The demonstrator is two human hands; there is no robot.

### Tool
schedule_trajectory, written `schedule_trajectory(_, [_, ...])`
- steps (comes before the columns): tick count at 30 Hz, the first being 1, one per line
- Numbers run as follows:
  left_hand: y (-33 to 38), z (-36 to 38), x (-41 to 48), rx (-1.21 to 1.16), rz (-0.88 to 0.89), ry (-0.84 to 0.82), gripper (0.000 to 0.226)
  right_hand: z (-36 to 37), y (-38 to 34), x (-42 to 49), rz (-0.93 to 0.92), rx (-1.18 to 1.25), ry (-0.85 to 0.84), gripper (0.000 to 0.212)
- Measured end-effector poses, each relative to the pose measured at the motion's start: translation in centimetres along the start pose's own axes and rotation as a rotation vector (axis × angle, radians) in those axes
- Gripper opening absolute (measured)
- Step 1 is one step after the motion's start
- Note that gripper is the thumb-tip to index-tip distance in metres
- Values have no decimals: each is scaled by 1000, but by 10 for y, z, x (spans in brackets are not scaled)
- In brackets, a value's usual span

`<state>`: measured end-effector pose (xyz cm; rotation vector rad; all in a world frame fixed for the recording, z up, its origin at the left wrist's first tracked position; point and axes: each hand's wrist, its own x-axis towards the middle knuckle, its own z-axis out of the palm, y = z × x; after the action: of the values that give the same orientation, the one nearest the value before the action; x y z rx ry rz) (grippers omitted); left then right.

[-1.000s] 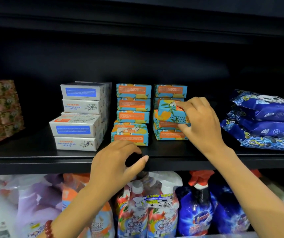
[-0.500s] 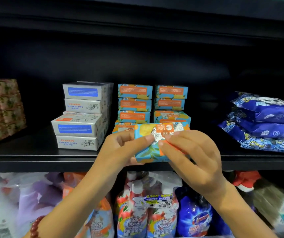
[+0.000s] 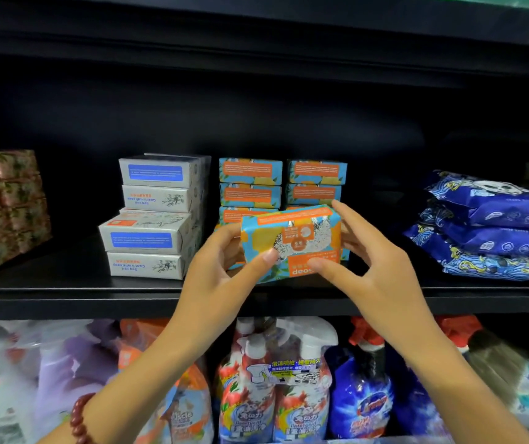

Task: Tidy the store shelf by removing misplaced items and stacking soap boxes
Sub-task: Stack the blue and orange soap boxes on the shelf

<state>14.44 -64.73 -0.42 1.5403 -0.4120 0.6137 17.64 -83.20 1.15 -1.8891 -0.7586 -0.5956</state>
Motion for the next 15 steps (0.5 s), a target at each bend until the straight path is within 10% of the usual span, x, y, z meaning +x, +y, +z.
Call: schedule_trajectory(15, [9, -10, 2, 7, -89, -210, 65, 7, 4, -16, -422, -112, 203, 48])
